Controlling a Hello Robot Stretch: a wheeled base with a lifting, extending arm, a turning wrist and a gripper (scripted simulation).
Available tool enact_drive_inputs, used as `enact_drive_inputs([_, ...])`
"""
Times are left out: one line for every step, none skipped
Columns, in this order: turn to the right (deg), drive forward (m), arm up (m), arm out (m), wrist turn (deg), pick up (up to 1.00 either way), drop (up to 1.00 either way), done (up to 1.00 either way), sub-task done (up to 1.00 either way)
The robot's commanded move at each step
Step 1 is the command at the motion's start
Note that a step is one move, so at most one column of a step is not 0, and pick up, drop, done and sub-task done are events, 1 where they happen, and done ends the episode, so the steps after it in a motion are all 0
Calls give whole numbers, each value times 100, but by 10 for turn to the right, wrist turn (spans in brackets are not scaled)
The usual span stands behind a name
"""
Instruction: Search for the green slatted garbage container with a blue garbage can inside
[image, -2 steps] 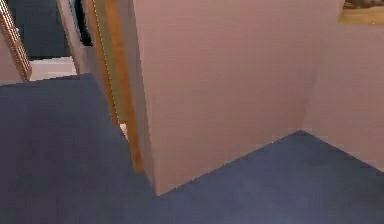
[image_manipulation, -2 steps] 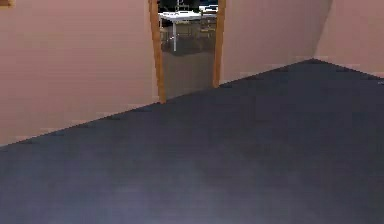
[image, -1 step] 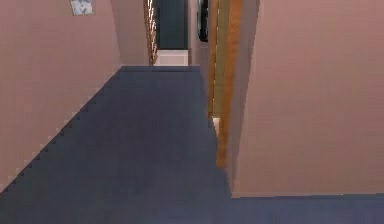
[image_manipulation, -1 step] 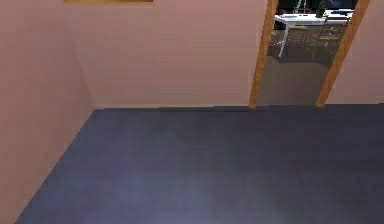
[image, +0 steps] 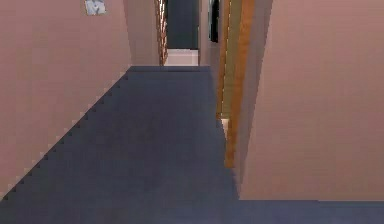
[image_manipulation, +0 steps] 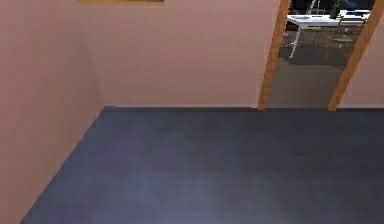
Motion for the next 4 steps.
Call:
enact_drive_inputs([-120,0,0,0,0,0,0,0,0])
enact_drive_inputs([0,100,0,0,0,0,0,0,0])
enact_drive_inputs([90,0,0,0,0,0,0,0,0])
enact_drive_inputs([0,100,0,0,0,0,0,0,0])
